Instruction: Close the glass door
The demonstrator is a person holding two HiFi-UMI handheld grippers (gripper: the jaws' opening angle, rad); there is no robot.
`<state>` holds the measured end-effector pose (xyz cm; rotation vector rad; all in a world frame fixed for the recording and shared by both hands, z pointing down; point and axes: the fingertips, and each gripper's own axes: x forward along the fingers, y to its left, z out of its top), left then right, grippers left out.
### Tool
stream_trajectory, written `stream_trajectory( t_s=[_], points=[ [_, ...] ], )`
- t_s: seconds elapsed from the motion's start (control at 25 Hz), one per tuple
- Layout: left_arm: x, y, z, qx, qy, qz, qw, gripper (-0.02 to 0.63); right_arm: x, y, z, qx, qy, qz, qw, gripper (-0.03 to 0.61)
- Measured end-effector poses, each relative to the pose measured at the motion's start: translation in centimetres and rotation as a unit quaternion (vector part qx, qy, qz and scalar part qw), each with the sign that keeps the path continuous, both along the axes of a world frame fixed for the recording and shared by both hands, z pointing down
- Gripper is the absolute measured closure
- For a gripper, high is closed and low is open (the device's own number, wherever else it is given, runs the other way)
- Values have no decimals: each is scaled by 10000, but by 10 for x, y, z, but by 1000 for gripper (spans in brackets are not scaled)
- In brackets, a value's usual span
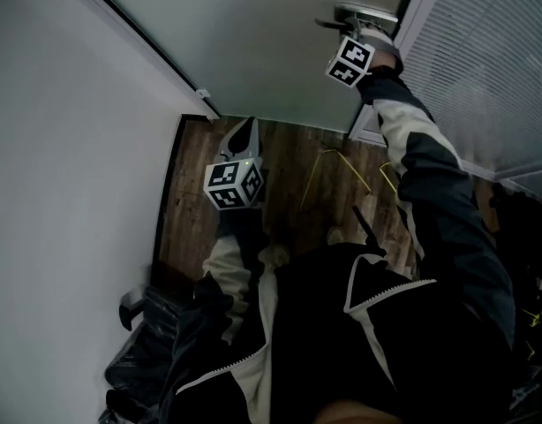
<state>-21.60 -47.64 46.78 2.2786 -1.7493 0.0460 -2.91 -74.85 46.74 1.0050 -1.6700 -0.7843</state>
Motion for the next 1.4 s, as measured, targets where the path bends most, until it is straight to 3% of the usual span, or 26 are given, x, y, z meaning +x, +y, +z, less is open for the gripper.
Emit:
stream_trajectory(
  t_s=[0.08, 0.12, 0.2, 0.32, 0.4, 0.44, 0.8, 1.4],
  points=[
    [7, -13, -6, 139, 21, 66, 9999, 611, -11, 42, -15, -226, -1360, -3, 9905, 550],
    [12, -18, -9, 208, 32, 122, 9997, 611, -14, 66, -19, -422, -2055, 14, 9777, 574],
    [30, -28, -18, 334, 57, 317, 9989, 611, -10, 111, -21, -761, -3210, 131, 9439, 574],
    [53, -35, -31, 426, 95, 516, 9977, 611, 3, 163, -19, -1148, -4529, 409, 8832, 575],
    [66, -37, -36, 441, 98, 601, 9972, 611, 12, 188, -17, -1338, -5111, 584, 8471, 575],
    [73, -37, -38, 447, 93, 673, 9967, 611, 17, 198, -17, -1356, -5238, 647, 8385, 575],
    [118, -36, -46, 486, 35, 1173, 9919, 611, 51, 222, -37, -930, -5155, 906, 8470, 578],
    [127, -30, -52, 533, -14, 1245, 9908, 611, 43, 232, -38, -974, -5091, 764, 8518, 578]
  ],
)
